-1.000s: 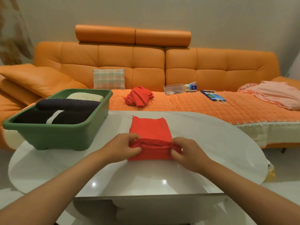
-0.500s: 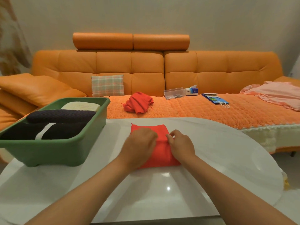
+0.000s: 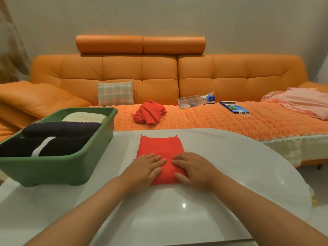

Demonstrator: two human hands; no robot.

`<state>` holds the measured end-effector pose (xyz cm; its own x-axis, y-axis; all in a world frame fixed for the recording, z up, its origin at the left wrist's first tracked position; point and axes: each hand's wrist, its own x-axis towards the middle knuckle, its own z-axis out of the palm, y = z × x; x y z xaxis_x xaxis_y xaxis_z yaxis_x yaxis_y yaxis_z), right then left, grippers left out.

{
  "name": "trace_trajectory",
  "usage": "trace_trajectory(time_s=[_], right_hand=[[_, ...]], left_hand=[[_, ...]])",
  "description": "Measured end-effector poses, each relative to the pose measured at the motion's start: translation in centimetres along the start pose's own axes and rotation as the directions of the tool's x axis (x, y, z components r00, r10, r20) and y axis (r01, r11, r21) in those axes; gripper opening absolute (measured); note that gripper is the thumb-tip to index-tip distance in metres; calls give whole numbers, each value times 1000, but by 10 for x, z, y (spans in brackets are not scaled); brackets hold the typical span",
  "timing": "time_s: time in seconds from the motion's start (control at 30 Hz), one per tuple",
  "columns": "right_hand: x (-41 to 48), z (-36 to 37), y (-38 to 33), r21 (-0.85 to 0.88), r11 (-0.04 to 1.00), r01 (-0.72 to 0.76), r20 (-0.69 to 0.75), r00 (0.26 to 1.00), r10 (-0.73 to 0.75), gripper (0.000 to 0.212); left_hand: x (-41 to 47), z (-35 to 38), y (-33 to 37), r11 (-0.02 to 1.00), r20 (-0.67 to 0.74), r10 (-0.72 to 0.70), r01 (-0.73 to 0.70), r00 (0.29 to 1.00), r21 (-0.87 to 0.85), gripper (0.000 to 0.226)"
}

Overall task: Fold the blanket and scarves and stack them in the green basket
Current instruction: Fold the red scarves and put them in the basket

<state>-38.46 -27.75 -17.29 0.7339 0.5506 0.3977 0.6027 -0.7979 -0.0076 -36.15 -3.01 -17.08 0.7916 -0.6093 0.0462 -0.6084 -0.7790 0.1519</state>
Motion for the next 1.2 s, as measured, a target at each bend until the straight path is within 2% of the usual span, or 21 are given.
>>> trace_trajectory(time_s=[0.07,0.13,0.23,0.3,0.33,0.4,0.47,0.5,0.53,0.6,0.7,0.73,0.8,0.87,0.93,1.0,1.03,1.13,1.2], right_hand=[[-12,-5,2,-6,999,-49,150,987,50,78],[-16,-8,0,-1,997,-77,173,982,76,85],[-17,-9,-5,52,985,-164,117,981,157,74],[-17,-9,-5,142,963,-231,61,973,224,54],[-17,-12,-4,184,946,-266,45,964,262,45],[-15,-17,-1,249,910,-333,29,941,337,36],[-14,-22,2,313,862,-399,17,910,415,28],[-12,-23,4,357,826,-437,23,888,460,24],[-10,-24,6,405,782,-474,30,861,507,24],[-1,-25,8,465,682,-564,58,788,612,30],[13,-25,3,408,572,-712,117,662,740,43],[16,-23,0,323,606,-727,88,660,746,46],[21,-18,-3,116,743,-660,-49,743,668,47],[26,-12,-3,-41,883,-468,-191,871,453,38],[34,-2,-2,-136,943,-303,-247,932,264,29],[38,6,-5,-121,972,-200,-212,962,172,36],[38,8,-7,-84,979,-186,-177,970,169,39],[31,12,-4,-23,987,-157,-140,978,152,48],[27,6,-1,-5,977,-212,13,977,212,69]], left_hand=[[-5,-3,-7,993,-35,-40,36,999,-110,50],[-12,-5,-9,985,-76,-43,30,996,-171,60],[-23,-8,-10,993,-70,24,-32,997,-112,93],[-29,-7,-12,991,-82,35,-45,996,-130,99],[-31,-8,-11,983,-106,40,-58,994,-174,92],[-32,-13,-11,956,-182,21,-72,983,-283,59],[-34,-17,-8,892,-244,-87,-34,966,-451,22],[-33,-19,-5,833,-247,-169,4,954,-553,12],[-32,-21,-3,768,-237,-255,48,937,-638,11],[-26,-23,1,680,-185,-413,167,891,-714,24],[-13,-25,3,655,-48,-550,394,834,-645,39],[-9,-26,5,682,-47,-575,447,817,-579,38],[-1,-23,8,787,-168,-570,476,804,-393,45],[8,-20,14,903,-344,-426,369,837,-220,57],[17,-20,20,992,-456,-123,126,881,-23,56],[24,-14,24,984,-478,145,-77,867,160,50],[26,-8,25,972,-489,201,-111,849,207,46],[28,6,26,982,-454,128,-47,882,185,47],[27,13,20,987,-365,88,-31,927,158,62]])
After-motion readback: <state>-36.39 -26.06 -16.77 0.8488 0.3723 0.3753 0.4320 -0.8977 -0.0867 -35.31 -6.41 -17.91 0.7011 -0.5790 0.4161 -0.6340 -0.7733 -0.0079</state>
